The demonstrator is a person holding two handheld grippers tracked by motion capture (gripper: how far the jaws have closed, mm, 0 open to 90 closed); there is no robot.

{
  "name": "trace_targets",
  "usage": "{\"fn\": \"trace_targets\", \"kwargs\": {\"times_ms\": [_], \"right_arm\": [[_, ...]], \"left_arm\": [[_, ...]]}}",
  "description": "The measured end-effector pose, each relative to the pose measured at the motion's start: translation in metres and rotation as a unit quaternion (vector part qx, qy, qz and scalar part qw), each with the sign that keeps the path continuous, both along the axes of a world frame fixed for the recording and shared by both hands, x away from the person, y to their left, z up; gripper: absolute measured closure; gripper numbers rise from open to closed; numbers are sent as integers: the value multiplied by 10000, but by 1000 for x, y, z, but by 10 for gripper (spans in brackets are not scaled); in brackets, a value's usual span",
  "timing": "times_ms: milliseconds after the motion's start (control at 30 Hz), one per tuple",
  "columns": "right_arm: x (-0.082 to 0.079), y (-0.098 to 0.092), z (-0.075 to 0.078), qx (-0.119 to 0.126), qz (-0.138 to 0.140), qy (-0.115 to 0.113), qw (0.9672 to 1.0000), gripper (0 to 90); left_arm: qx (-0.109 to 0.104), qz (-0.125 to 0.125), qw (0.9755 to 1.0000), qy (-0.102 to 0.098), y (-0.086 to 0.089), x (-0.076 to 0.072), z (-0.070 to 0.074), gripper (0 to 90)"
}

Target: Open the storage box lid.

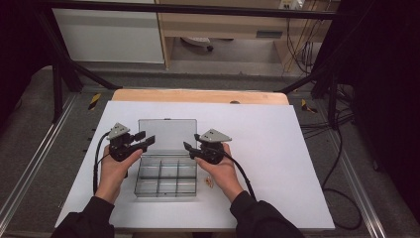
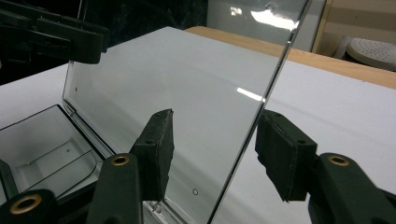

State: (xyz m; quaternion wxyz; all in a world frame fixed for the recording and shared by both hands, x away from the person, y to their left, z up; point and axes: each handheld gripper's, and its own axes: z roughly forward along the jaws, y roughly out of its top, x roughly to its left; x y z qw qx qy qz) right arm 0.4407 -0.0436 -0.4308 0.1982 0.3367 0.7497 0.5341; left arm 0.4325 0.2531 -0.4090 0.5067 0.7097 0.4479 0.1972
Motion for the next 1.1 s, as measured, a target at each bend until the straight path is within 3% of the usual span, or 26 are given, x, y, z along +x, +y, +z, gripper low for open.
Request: {"fn": "trace_targets", "kwargs": {"times_ms": [767, 1100], "right_arm": [[8, 1, -5, 79, -188, 35, 9998, 493], [11, -1, -8, 134, -260, 175, 9994, 490]], "left_arm": [[-58, 73, 9998, 189, -2, 13, -13, 429], [-41, 91, 9994, 324, -1, 16, -17, 420]]}}
